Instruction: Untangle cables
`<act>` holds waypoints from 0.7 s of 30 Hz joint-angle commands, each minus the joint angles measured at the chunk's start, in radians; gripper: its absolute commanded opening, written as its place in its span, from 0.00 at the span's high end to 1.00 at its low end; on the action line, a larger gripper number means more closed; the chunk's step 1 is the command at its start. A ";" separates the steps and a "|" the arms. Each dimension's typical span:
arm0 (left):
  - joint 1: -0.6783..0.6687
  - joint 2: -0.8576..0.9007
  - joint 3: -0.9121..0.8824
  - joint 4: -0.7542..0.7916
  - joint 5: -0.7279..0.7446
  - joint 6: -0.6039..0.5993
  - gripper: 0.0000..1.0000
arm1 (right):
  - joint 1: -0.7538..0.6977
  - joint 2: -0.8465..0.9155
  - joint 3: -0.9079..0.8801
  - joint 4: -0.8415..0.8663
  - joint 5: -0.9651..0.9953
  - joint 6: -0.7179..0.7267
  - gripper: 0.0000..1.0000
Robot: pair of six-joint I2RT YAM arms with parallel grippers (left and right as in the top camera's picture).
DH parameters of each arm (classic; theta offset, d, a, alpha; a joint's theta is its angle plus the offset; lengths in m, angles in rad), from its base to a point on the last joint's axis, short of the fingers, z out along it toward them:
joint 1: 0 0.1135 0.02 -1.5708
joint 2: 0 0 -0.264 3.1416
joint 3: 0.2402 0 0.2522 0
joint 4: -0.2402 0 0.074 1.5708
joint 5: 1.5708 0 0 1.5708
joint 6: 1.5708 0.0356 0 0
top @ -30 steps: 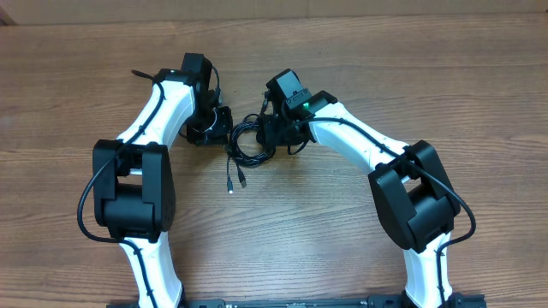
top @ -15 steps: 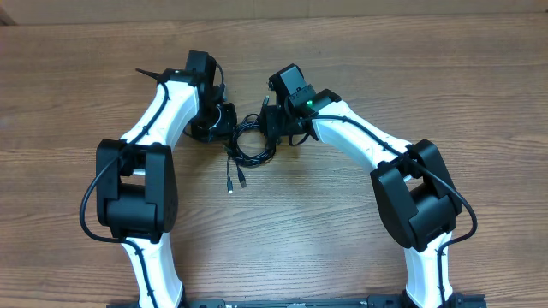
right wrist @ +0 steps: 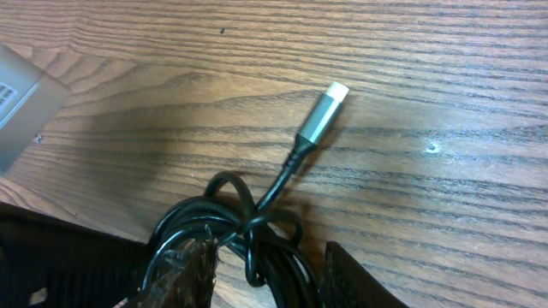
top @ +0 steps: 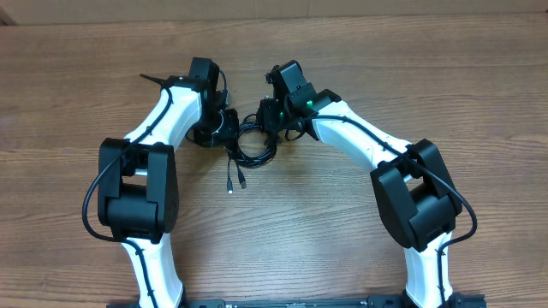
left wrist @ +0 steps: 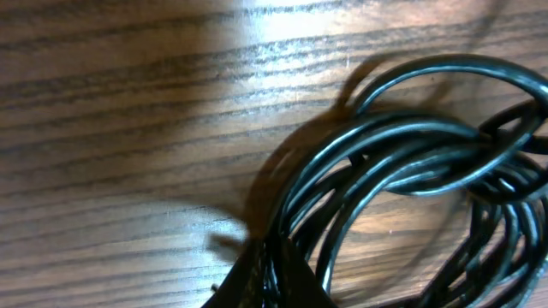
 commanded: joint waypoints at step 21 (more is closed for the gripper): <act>-0.007 0.000 -0.171 0.145 0.001 0.086 0.94 | -0.018 -0.009 -0.006 -0.090 0.002 0.216 0.59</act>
